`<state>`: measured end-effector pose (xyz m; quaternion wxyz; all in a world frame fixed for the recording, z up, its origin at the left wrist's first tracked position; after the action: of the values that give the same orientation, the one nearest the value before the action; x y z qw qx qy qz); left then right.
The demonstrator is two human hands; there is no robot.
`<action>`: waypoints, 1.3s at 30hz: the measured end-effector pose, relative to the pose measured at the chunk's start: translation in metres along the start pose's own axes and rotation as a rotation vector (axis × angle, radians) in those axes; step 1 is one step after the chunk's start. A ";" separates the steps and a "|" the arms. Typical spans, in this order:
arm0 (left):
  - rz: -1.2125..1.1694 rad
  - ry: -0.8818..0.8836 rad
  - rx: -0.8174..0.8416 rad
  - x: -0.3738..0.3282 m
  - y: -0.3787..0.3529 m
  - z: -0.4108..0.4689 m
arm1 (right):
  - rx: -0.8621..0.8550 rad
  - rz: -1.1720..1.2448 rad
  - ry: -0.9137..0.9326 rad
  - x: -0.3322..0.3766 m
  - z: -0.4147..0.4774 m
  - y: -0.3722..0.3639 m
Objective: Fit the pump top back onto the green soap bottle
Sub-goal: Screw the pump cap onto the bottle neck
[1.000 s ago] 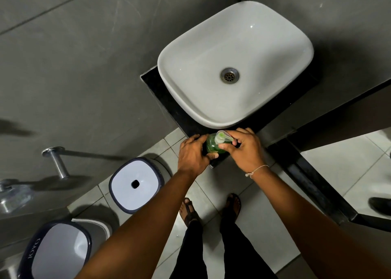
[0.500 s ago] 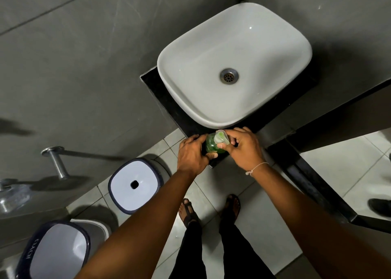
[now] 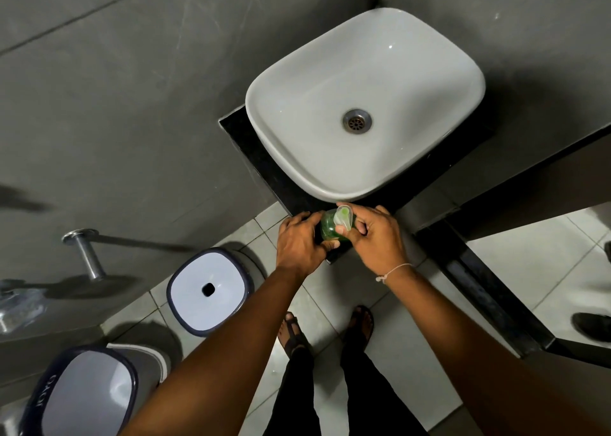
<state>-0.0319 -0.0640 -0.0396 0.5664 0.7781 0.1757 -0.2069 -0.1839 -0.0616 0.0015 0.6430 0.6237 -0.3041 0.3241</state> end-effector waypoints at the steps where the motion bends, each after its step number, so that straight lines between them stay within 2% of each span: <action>1: 0.001 -0.002 -0.003 0.000 0.000 0.000 | 0.048 -0.015 0.023 -0.001 0.005 0.002; 3: 0.003 0.004 -0.005 0.000 0.000 0.000 | 0.066 -0.037 0.042 -0.002 0.012 0.003; 11: 0.014 0.005 -0.005 0.000 -0.001 0.001 | -0.113 0.039 -0.050 -0.010 -0.002 -0.007; 18: 0.013 -0.002 0.005 0.001 -0.001 0.001 | 0.039 -0.028 0.022 0.001 -0.001 0.011; 23: 0.003 -0.014 0.003 0.002 -0.001 0.001 | -0.012 0.032 0.107 0.014 -0.010 0.039; 28: 0.009 -0.025 0.003 0.002 -0.003 0.002 | -0.005 0.043 0.134 0.027 -0.005 0.036; 39: 0.025 -0.029 0.005 0.005 -0.005 0.002 | -0.029 0.033 0.103 0.028 -0.004 0.033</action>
<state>-0.0305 -0.0639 -0.0462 0.5695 0.7786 0.1573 -0.2116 -0.1935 -0.0557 0.0434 0.6613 0.5917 -0.2854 0.3621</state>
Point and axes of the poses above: each hand's wrist, its own z-axis towards the middle knuckle, its own y-axis out of the back of the hand, x = y × z, the point moved 5 cm from there along z, towards the middle knuckle, and after that the axes turned 5 degrees about z, right-handed, at the moved point
